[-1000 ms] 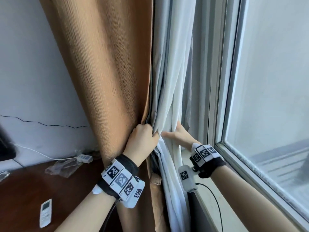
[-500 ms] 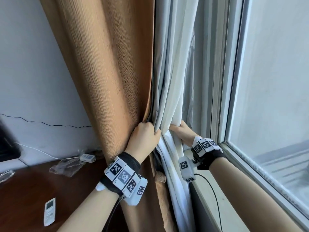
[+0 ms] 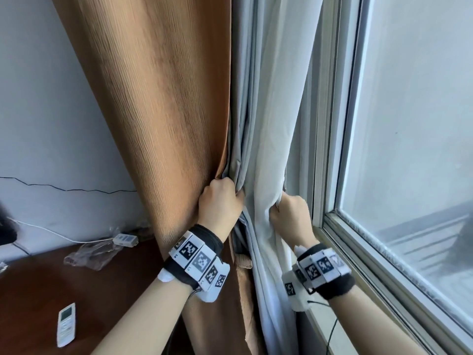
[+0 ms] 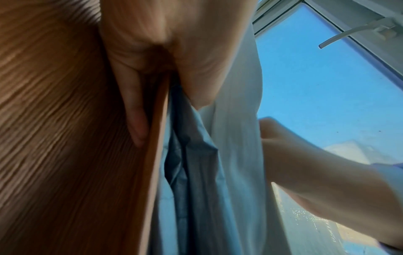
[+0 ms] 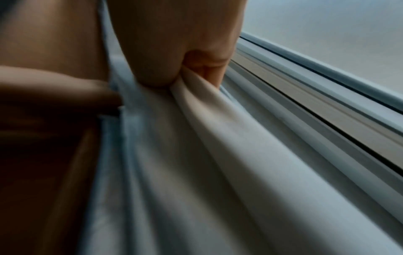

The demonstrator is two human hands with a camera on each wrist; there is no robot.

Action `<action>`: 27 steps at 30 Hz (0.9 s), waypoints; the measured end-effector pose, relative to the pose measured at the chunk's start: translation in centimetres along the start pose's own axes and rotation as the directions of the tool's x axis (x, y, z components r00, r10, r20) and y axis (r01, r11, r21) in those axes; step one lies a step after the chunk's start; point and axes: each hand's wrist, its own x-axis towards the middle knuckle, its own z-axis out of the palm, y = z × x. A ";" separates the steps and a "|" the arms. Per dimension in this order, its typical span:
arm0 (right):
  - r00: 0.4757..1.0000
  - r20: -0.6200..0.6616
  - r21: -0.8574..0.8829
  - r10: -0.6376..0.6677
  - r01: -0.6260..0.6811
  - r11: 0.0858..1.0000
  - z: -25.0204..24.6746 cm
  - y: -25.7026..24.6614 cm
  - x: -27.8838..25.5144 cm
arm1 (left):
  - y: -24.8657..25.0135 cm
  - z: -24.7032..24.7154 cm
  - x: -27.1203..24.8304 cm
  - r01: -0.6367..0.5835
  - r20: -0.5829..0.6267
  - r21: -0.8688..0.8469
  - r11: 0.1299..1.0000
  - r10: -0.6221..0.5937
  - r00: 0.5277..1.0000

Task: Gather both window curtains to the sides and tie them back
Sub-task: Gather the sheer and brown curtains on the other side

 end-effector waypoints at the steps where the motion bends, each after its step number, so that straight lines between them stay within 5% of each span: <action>1: 0.999 -0.031 -0.039 -0.016 0.015 0.999 -0.2 -0.7 -0.9 | 0.3 0.1 0.0 0.007 0.005 -0.007 1.000 -0.007 1.000; 10: 0.994 -0.032 -0.294 -0.108 0.094 0.951 0.5 -4.6 -2.6 | -1.2 0.1 0.2 0.006 0.254 -0.334 0.943 0.083 0.964; 15: 0.989 0.067 -0.287 -0.131 0.145 0.947 0.2 -5.1 -1.8 | -0.5 -1.9 -1.9 -0.095 0.281 -0.281 0.955 0.177 0.943; 20: 0.957 0.223 -0.105 -0.185 0.212 0.972 0.8 -4.9 -2.7 | -1.3 -0.4 -0.8 0.022 0.072 -0.197 0.980 -0.008 0.997; 23: 0.907 0.302 0.148 -0.293 0.259 0.954 0.2 -4.7 -3.2 | -2.1 0.2 0.3 -0.080 -0.047 -0.106 0.991 0.075 0.996; 25: 0.860 0.401 0.289 -0.315 0.207 0.935 -0.3 -4.0 -3.0 | -2.2 -0.4 0.5 0.038 0.069 -0.206 0.978 -0.025 0.997; 27: 0.933 0.279 0.312 -0.226 0.135 0.940 -0.6 -3.1 -2.4 | -2.9 -0.3 0.8 0.089 0.109 -0.212 0.973 -0.067 0.992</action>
